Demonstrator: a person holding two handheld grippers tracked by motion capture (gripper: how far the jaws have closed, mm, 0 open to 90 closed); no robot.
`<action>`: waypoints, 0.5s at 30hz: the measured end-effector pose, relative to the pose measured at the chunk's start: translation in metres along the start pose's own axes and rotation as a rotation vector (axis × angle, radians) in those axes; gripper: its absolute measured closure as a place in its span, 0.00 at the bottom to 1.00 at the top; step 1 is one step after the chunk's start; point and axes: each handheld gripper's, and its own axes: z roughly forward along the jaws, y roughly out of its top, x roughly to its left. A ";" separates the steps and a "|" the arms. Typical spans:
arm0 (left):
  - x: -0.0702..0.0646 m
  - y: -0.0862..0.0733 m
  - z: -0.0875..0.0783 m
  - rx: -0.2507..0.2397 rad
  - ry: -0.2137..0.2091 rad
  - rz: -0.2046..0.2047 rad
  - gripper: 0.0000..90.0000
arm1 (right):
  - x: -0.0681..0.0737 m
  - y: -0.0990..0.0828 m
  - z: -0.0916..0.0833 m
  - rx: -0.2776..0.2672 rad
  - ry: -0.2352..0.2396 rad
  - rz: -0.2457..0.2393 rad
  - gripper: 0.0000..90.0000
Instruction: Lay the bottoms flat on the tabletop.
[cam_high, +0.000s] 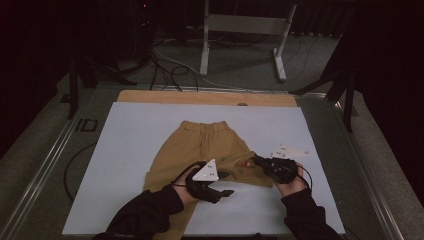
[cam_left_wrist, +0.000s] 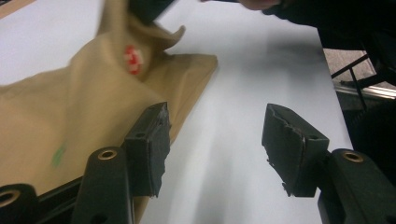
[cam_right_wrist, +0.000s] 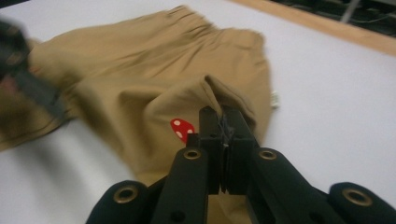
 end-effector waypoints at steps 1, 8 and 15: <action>-0.001 0.003 0.005 0.002 0.000 0.006 0.47 | -0.003 0.001 0.002 -0.005 -0.003 0.001 0.98; -0.006 0.020 0.038 0.007 -0.036 0.002 0.48 | -0.020 -0.004 0.018 -0.018 -0.042 0.101 0.75; -0.014 0.032 0.078 0.024 -0.044 -0.002 0.48 | -0.028 -0.010 0.004 -0.082 -0.065 0.149 0.22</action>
